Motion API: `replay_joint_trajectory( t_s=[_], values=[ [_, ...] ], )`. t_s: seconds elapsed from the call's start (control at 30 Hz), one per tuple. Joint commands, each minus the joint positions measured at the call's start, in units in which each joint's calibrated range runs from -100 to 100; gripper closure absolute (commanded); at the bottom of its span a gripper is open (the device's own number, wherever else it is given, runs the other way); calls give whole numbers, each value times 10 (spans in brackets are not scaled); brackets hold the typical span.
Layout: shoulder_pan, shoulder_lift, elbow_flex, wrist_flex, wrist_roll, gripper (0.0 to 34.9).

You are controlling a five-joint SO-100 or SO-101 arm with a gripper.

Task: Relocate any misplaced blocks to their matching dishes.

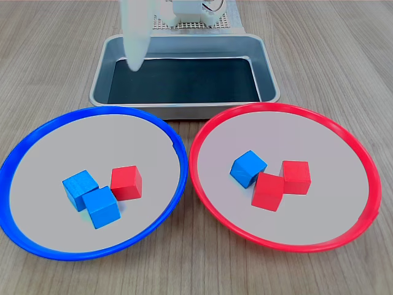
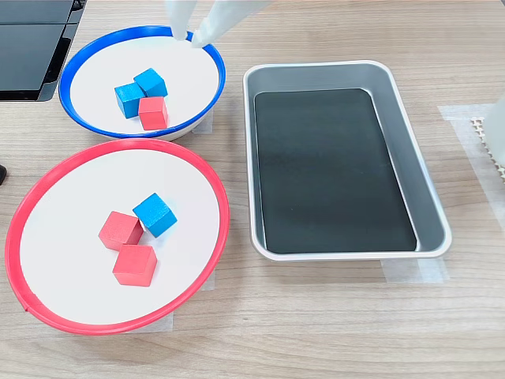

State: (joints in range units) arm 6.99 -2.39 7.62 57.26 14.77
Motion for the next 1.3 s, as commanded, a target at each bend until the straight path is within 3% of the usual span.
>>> replay_joint_trajectory(
  t_s=[0.0,0.13,0.3,0.47,0.8,1.27],
  values=[
    [23,58,-79,1,20,311],
    [38,127,-132,-5,30,259],
    [44,208,-201,1,33,229],
    [38,267,-262,24,33,219],
    [35,379,-445,143,36,190],
    [29,464,-537,167,40,198]
  ],
)
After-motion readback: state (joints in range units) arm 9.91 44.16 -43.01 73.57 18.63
